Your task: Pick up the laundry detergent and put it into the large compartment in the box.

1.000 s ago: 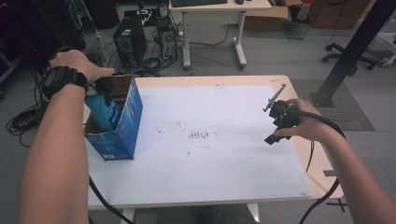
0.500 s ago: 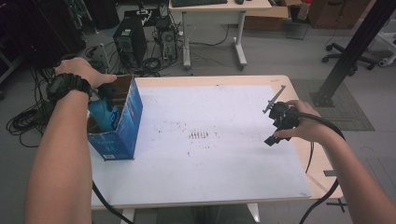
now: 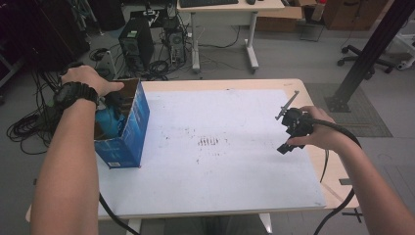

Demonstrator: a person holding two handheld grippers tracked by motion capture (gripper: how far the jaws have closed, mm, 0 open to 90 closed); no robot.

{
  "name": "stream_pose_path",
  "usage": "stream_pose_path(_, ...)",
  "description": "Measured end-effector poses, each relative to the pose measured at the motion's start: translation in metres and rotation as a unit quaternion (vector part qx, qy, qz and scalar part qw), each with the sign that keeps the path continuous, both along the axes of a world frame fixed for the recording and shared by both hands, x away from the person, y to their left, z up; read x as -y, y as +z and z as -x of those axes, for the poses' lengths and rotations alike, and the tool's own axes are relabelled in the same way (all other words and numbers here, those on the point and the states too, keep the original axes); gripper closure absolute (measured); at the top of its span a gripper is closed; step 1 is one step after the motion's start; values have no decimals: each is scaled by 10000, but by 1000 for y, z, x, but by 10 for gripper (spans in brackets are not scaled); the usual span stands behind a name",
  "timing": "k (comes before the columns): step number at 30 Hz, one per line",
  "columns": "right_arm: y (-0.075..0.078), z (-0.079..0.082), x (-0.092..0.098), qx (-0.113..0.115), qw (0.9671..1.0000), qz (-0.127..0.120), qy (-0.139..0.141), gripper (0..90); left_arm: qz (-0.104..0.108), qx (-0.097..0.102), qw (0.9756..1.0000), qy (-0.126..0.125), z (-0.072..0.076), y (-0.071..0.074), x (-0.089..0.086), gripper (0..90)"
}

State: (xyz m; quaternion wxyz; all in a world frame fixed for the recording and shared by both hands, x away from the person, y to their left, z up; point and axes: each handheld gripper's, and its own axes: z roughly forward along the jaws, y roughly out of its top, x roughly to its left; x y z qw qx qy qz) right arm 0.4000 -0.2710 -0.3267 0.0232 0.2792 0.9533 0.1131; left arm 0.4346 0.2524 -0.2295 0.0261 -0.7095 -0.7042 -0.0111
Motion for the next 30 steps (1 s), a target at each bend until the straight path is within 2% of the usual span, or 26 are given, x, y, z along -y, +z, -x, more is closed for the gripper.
stream_pose_path(30,-4,0,-2,-36,10000,25,23,137,19,-110,9999,-70,0,-31,-3,376)
